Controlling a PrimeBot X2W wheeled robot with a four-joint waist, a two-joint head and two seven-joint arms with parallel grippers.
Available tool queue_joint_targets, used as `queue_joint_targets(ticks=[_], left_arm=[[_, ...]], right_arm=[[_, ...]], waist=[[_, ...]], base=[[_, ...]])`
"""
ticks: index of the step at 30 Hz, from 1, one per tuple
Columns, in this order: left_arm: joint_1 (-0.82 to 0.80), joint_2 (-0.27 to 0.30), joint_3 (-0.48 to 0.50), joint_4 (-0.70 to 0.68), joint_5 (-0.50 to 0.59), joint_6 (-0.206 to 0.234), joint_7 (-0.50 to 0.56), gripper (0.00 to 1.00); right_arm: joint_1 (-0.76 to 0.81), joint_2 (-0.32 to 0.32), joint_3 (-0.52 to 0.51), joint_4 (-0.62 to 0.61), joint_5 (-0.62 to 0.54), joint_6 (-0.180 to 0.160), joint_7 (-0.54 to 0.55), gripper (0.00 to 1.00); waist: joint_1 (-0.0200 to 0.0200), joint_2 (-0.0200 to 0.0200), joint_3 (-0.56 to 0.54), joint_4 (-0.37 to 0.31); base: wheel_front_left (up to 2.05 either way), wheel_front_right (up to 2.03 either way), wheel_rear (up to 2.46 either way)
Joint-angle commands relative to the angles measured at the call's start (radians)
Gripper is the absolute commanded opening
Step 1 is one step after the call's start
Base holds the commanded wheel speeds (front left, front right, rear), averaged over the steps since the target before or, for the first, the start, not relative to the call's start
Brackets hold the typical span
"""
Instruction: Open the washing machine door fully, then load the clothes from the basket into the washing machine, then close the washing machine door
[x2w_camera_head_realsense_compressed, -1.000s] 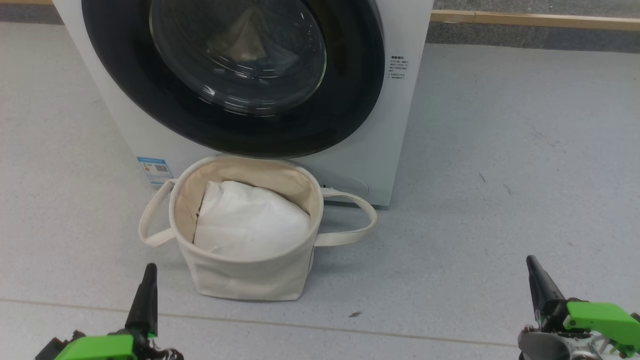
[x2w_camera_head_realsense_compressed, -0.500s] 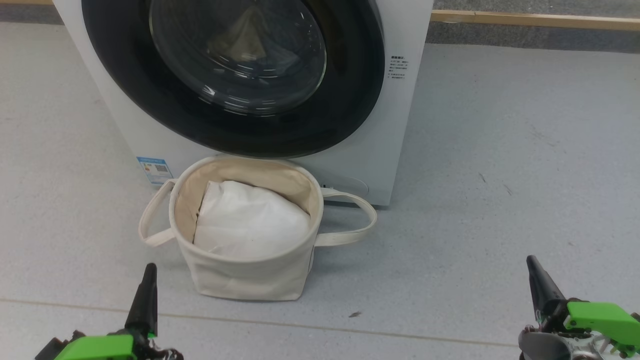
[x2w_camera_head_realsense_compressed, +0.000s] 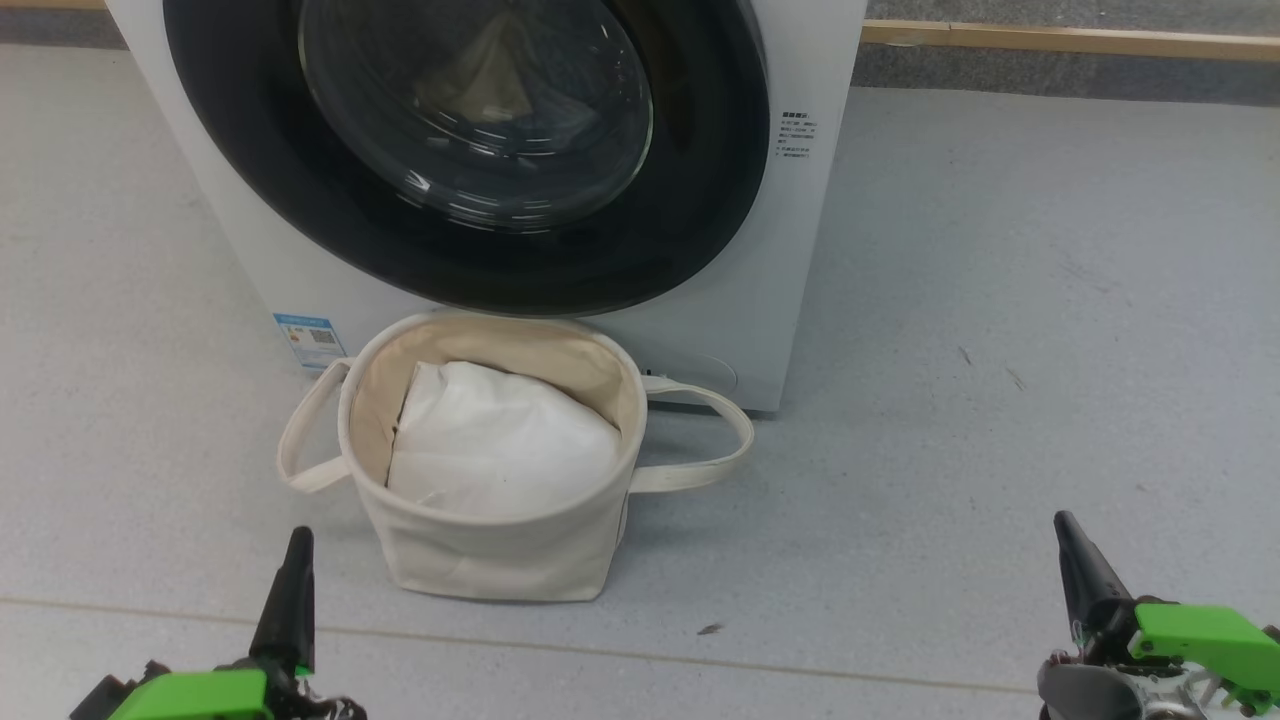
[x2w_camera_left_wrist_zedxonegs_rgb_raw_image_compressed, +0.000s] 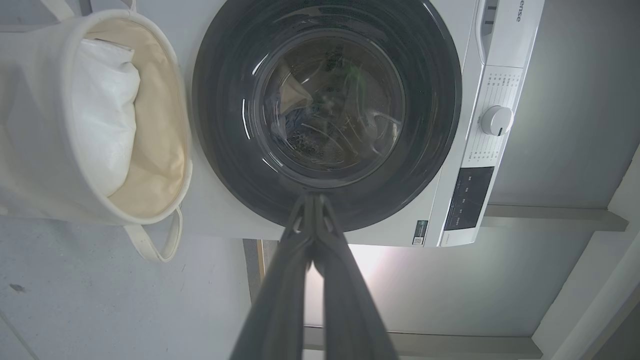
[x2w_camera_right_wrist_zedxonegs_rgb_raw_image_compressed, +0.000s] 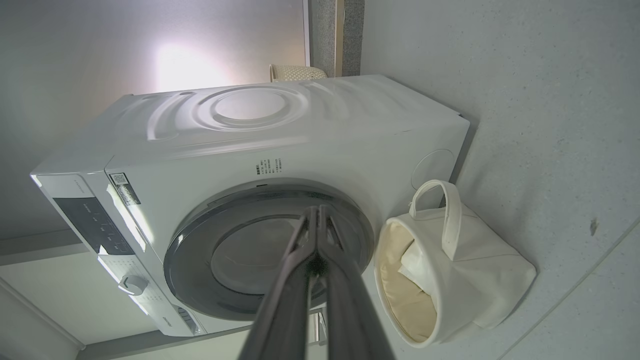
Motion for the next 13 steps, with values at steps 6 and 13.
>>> queue_joint_targets(ticks=[6,13], left_arm=[[-0.043,0.011,0.034,-0.036,0.003,-0.007,0.007,0.00],[-0.043,0.011,0.035,-0.036,0.003,-0.007,0.007,0.00]], right_arm=[[-0.046,-0.009,0.015,-0.032,-0.004,0.000,0.006,0.00],[-0.046,-0.008,0.014,-0.031,-0.005,0.000,0.007,0.00]], waist=[[0.0000,0.0000,0.000,0.000],[0.0000,0.0000,0.000,0.000]], base=[[0.00,0.00,0.00],[0.00,0.00,0.00]])
